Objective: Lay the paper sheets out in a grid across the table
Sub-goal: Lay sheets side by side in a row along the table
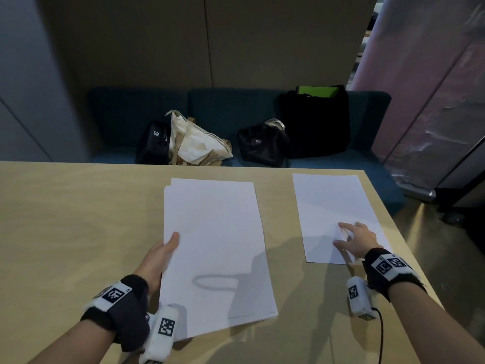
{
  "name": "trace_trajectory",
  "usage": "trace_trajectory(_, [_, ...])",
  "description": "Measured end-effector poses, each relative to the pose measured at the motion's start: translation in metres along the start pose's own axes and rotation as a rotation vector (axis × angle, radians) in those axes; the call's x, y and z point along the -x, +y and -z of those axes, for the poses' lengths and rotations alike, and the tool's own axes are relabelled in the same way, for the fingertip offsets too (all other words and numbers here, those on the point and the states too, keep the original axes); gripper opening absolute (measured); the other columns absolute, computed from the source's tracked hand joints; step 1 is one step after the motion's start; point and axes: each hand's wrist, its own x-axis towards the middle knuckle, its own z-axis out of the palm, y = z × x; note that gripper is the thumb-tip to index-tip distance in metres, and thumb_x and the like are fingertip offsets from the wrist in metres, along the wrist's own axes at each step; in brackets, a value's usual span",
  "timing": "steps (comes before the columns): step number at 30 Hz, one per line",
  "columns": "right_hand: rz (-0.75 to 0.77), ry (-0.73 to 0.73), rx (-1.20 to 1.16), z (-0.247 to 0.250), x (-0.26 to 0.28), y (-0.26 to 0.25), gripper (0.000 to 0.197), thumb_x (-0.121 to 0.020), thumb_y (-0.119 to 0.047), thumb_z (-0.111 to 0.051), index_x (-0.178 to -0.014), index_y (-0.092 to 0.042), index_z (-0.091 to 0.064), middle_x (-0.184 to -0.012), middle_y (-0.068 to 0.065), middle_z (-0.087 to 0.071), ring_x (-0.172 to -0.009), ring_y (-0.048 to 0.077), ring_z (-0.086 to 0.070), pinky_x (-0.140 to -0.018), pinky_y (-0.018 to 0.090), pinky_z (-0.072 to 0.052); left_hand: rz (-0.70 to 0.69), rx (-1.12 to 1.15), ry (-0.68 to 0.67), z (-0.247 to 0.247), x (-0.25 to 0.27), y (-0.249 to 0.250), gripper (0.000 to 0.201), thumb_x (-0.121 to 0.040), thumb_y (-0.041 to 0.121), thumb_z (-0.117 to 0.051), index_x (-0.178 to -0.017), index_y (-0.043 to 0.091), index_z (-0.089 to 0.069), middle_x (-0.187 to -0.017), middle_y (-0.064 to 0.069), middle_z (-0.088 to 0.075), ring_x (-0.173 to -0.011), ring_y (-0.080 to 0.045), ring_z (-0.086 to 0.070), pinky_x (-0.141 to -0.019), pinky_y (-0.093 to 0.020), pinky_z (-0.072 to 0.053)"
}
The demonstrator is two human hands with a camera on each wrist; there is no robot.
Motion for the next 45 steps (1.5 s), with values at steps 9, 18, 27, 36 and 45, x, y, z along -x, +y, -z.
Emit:
trace_trajectory(9, [-0.006, 0.055, -0.089, 0.008, 0.011, -0.010, 0.063, -0.079, -0.038, -0.067, -0.137, -0.027, -0.044, -0.156, 0.004, -0.025, -0.139, 0.032, -0.027, -0.112, 0.053, -0.023, -0.036, 0.041, -0.036, -0.004, 0.001, 0.008, 0.049, -0.097, 0.035, -0.042, -0.130, 0.000, -0.052, -0.126, -0.019, -0.062, -0.109, -0.033, -0.061, -0.082, -0.034, -0.050])
trace_trajectory(18, [0.118, 0.035, -0.177, 0.022, 0.025, -0.047, 0.043, -0.082, -0.028, -0.066, -0.121, -0.014, -0.058, -0.139, 0.008, -0.050, -0.126, 0.028, -0.047, -0.107, 0.042, -0.035, -0.075, 0.018, -0.070, -0.017, 0.002, 0.032, 0.051, -0.097, 0.035, -0.043, -0.131, -0.002, -0.050, -0.128, -0.019, -0.060, -0.107, -0.031, -0.060, -0.079, -0.034, -0.051])
trace_trajectory(27, [0.346, -0.162, -0.474, 0.030, 0.081, -0.120, 0.034, -0.094, -0.038, -0.043, -0.100, -0.010, -0.062, -0.100, 0.012, -0.064, -0.086, 0.024, -0.064, -0.075, 0.029, -0.045, -0.161, 0.038, -0.073, -0.034, 0.015, 0.040, 0.059, -0.093, 0.038, -0.051, -0.140, 0.003, -0.041, -0.141, -0.010, -0.052, -0.131, -0.027, -0.047, -0.113, -0.047, -0.032])
trace_trajectory(36, [0.327, 0.038, -0.759, 0.013, 0.109, -0.136, 0.036, -0.073, -0.007, -0.076, -0.106, 0.001, -0.063, -0.067, 0.003, -0.060, -0.060, 0.017, -0.059, -0.067, 0.027, -0.057, -0.219, 0.095, -0.018, -0.030, 0.025, 0.032, 0.036, -0.095, 0.027, -0.052, -0.123, 0.006, -0.054, -0.111, -0.006, -0.065, -0.090, -0.018, -0.063, -0.063, -0.022, -0.052])
trace_trajectory(45, [0.305, 0.086, -0.861, 0.009, 0.110, -0.136, 0.033, -0.077, 0.000, -0.069, -0.108, 0.005, -0.062, -0.083, 0.013, -0.063, -0.067, 0.021, -0.059, -0.060, 0.022, -0.052, -0.260, 0.128, -0.008, -0.026, 0.027, 0.030, 0.036, -0.092, 0.032, -0.055, -0.121, 0.011, -0.056, -0.107, 0.000, -0.066, -0.088, -0.013, -0.064, -0.067, -0.024, -0.049])
